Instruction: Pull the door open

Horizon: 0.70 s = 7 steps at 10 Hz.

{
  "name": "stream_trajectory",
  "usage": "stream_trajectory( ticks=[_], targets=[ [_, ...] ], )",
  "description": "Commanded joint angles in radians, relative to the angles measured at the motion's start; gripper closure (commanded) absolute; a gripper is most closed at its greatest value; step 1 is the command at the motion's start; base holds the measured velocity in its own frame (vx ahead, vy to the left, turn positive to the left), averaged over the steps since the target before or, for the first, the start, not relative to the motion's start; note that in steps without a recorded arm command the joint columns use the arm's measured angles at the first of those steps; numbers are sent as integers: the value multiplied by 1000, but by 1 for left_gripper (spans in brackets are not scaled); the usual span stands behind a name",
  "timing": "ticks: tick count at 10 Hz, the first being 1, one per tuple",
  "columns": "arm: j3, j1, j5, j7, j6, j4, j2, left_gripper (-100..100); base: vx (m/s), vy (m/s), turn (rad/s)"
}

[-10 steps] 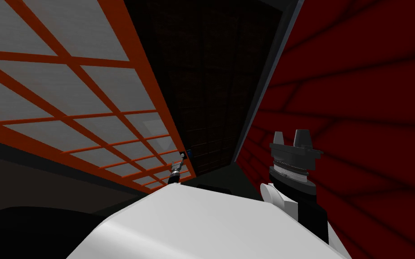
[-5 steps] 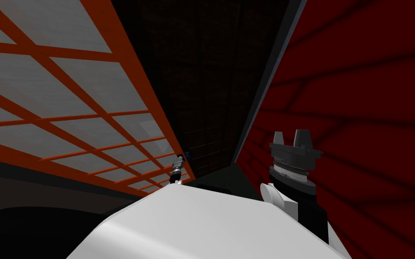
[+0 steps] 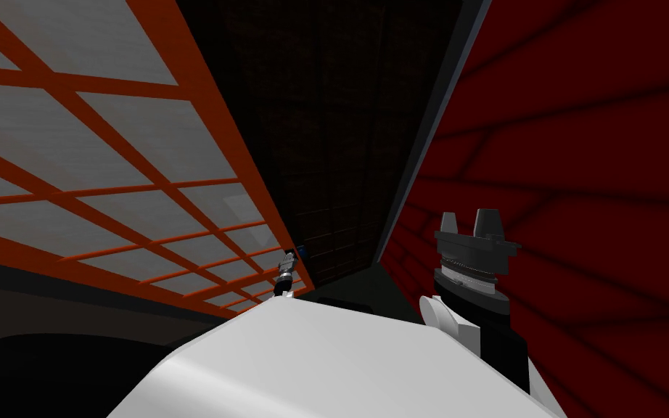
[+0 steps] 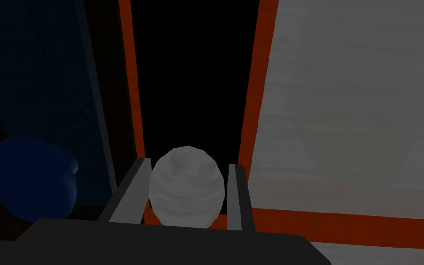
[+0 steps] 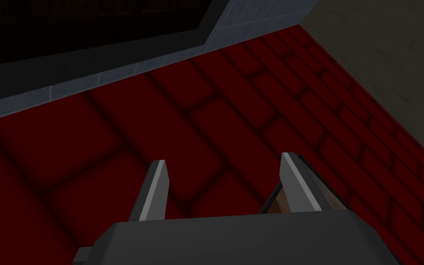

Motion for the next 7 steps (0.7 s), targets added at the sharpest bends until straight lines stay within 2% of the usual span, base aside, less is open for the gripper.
stream_trajectory(
  ticks=[1,3,4,5,7],
  targets=[
    [7,24,5,18,1,6,7,100,-89,-22,26],
    [7,24,5,18,1,6,7,100,-91,-35,20],
    [14,46,10,35,3,11,13,100,-133,-40,66],
    [14,46,10,35,3,11,13,100,-140,-40,15],
    [22,75,16,61,4,18,21,100,-124,-28,78]
  ],
)
